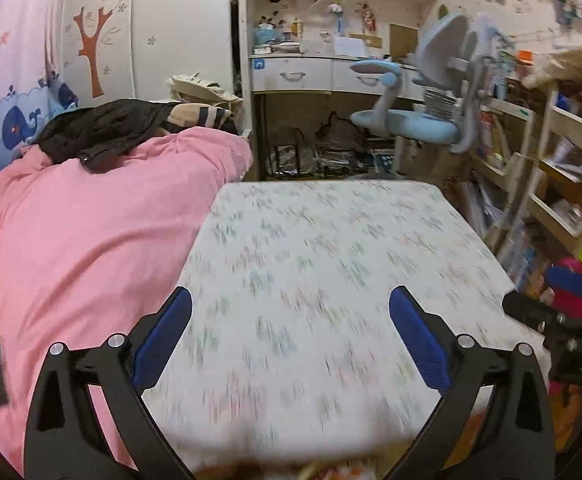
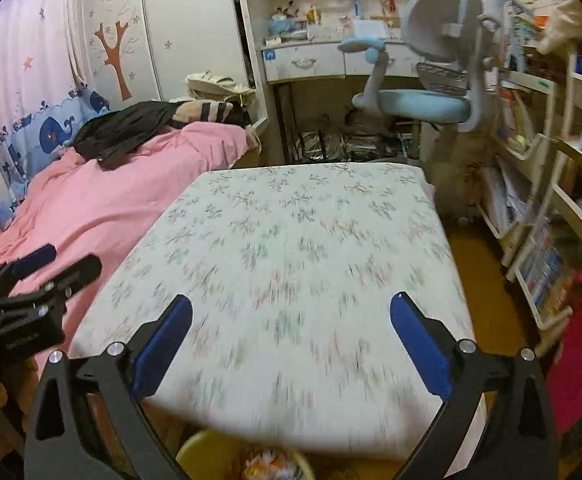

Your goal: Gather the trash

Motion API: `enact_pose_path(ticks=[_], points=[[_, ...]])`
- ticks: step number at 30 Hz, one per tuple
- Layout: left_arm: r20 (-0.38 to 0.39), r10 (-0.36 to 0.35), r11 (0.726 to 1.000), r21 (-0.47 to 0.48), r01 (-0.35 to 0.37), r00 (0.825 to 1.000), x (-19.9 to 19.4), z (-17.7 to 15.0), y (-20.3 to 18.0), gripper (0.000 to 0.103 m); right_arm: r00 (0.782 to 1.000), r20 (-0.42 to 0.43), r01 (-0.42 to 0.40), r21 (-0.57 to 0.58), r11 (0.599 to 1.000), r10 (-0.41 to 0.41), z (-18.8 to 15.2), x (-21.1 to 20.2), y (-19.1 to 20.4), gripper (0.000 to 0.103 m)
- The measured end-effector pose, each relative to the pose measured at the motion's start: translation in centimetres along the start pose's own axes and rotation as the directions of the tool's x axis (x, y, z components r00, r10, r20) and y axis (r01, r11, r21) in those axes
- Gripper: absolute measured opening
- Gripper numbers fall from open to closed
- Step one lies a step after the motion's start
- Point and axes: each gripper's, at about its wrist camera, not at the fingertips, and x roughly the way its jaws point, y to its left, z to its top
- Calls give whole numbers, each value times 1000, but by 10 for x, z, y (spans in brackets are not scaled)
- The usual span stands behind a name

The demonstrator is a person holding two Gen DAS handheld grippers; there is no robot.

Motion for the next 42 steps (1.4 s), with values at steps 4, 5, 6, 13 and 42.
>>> enact_pose_path(ticks=[4, 5, 6, 13, 42], points=[[-14, -1, 999, -50, 0, 1000, 73, 32, 10, 95, 999, -16, 34, -1, 999, -34, 29, 58, -1, 95], [-19, 9, 999, -49, -9, 1000, 93, 37, 11, 95, 999, -19, 43, 3, 999, -42, 34, 70, -2, 95], [-22, 21, 999, -43, -22, 1000, 110, 41, 13, 95, 999, -19, 49, 5, 999, -49, 38, 79, -1, 95], [-81, 48, 998, -33, -50, 996, 187, 35, 27, 95, 993, -73, 96, 12, 995, -95, 41, 136, -11, 95], [-382, -8, 999, 44, 27, 924, 250, 13, 2, 96, 928, -304, 230, 12, 973, -216, 36, 184, -32, 96]])
